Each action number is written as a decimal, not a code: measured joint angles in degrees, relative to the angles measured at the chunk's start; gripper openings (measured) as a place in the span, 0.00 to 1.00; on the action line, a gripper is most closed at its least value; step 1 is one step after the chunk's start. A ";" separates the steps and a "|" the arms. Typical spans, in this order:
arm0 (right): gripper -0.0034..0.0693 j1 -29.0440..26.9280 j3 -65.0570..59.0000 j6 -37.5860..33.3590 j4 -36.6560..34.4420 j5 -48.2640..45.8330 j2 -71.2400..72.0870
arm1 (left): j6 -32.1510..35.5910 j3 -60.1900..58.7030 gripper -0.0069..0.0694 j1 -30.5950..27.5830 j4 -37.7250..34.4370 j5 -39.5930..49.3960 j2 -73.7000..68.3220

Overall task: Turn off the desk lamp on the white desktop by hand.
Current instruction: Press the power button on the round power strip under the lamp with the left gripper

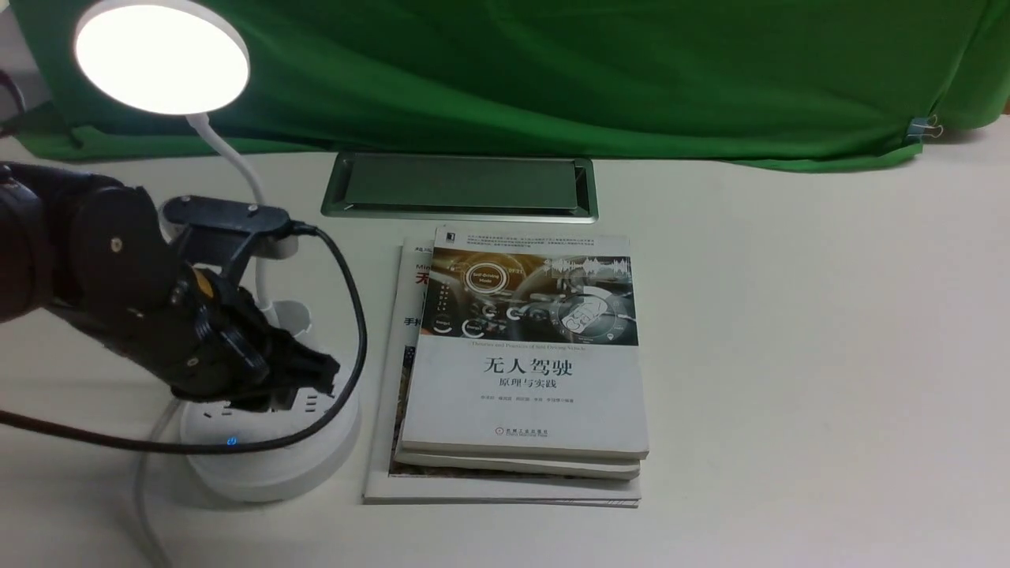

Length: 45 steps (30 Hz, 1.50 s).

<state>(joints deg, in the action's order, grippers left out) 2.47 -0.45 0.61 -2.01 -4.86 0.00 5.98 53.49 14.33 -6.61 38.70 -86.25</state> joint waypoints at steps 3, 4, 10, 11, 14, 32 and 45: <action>0.10 0.00 0.00 0.00 0.00 0.00 0.00 | 0.28 0.94 0.29 0.00 -0.32 0.31 -0.50; 0.10 0.00 0.00 0.00 0.00 0.00 0.00 | 0.28 1.05 0.27 0.00 -0.34 0.42 -0.67; 0.10 0.00 0.00 0.00 0.00 0.00 0.00 | 0.34 2.59 0.11 0.00 -0.38 1.17 -1.05; 0.10 0.00 0.00 0.00 0.00 0.00 0.00 | 0.34 2.73 0.11 0.00 -0.38 1.17 -1.05; 0.10 0.00 0.00 0.00 0.00 0.00 0.00 | 0.34 2.73 0.11 0.00 -0.83 1.34 -1.05; 0.10 0.00 0.00 0.00 0.00 0.00 0.00 | 1.67 2.77 0.10 0.00 -5.42 2.45 -10.35; 0.10 0.00 0.00 0.00 0.00 0.00 0.00 | 1.67 7.03 0.10 -1.17 -2.77 5.04 -2.34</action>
<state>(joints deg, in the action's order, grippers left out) 2.47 -0.45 0.61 -2.01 -4.86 0.00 7.65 60.52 13.16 -9.38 43.74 -88.59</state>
